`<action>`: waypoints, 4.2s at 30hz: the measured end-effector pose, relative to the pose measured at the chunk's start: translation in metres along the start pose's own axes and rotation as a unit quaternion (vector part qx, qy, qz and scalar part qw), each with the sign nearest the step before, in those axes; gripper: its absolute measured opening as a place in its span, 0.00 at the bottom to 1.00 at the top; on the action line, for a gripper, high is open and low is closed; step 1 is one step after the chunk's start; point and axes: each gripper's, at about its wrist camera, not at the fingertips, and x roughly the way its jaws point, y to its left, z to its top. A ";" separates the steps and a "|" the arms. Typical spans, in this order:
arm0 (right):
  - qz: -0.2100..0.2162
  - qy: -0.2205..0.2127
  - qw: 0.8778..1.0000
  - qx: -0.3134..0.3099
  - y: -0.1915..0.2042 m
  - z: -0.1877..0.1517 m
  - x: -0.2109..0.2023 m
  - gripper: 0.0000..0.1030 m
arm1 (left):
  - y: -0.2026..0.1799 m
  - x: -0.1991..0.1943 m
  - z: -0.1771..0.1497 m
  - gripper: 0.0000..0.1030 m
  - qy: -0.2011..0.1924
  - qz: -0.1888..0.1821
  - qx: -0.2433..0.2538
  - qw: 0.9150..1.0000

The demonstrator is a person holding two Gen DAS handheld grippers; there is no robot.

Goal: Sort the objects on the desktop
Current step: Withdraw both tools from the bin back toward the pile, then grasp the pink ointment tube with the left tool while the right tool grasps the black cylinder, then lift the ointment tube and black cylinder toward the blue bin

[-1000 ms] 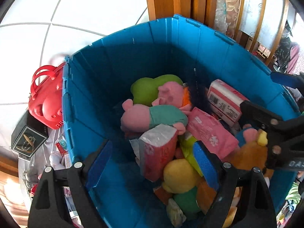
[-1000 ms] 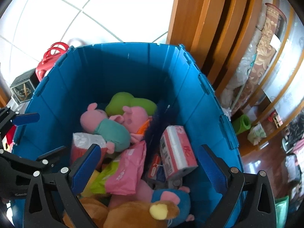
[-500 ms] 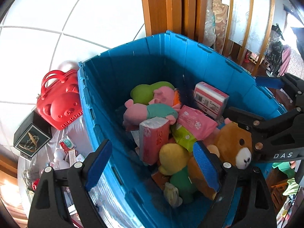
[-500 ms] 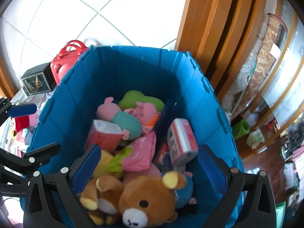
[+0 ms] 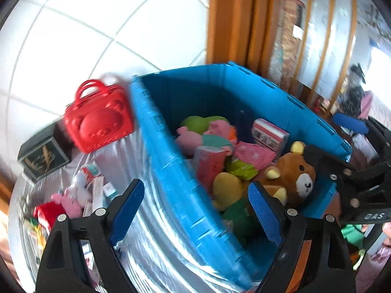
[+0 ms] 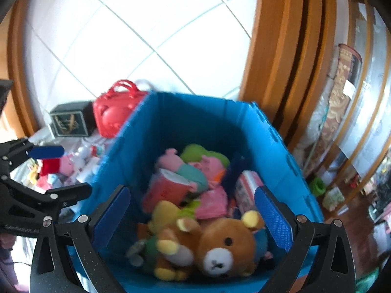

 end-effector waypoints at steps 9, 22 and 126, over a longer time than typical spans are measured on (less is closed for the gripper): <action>0.121 -0.041 0.991 -0.027 0.105 -0.008 0.003 1.00 | 0.110 -0.030 -0.082 0.85 -0.022 0.086 -0.127 0.988; 0.198 0.053 0.977 -0.061 0.250 -0.056 0.085 1.00 | 0.300 -0.045 -0.250 0.85 0.051 0.208 -0.270 0.939; -0.036 -0.019 0.991 0.125 0.018 -0.032 0.047 0.33 | 0.110 -0.027 -0.093 0.07 -0.103 0.105 -0.074 0.986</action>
